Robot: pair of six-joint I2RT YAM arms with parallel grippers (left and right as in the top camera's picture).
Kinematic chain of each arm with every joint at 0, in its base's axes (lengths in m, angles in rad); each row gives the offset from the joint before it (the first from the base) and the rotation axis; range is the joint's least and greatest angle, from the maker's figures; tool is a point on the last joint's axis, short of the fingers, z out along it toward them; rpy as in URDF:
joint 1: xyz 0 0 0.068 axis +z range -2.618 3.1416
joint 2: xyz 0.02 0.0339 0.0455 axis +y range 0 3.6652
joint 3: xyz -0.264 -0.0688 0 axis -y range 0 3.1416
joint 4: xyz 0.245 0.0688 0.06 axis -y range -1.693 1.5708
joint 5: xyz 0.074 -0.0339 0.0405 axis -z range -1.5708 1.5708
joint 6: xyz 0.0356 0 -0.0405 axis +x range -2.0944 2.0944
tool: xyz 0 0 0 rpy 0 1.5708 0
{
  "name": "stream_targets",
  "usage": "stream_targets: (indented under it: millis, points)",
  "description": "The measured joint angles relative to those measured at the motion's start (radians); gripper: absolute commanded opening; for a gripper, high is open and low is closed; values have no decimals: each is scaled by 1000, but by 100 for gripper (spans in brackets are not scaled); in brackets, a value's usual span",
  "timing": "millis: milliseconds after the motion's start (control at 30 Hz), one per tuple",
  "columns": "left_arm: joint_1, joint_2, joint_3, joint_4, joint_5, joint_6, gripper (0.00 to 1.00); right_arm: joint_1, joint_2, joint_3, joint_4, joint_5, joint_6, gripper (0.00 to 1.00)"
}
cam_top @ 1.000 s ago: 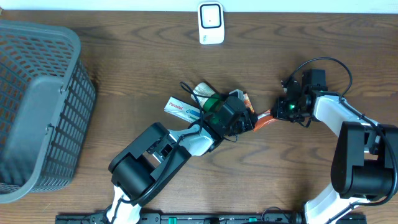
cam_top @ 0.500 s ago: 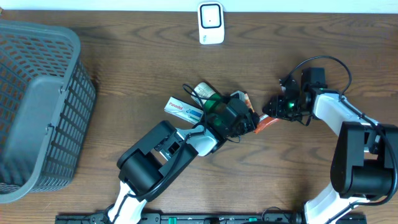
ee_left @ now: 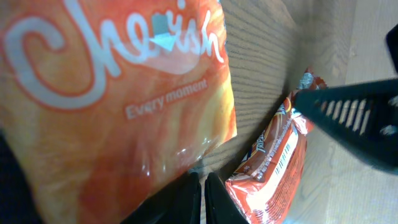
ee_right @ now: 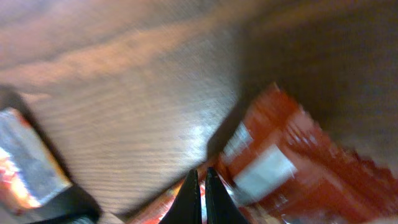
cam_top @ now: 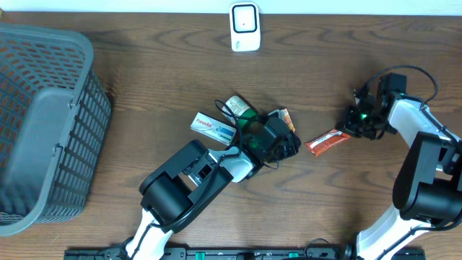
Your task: Scan the item barcode
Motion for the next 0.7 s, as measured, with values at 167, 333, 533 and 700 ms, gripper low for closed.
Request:
stream_targets:
  millis: [167,333,533,700]
  points:
    - [0,0,0,0,2,26,7,0,1,190,-163,-85,-24,20]
    - [0,-15,0,-30,15,151,17,0,-41,341,-336,-80,-28,1]
    - [-2,-284,-21,-354,-32,420,70,3,-47,309,-340,31,1,1]
    - [-2,-598,-15,-584,-180,551,77,23,-47,200,-282,70,28,40]
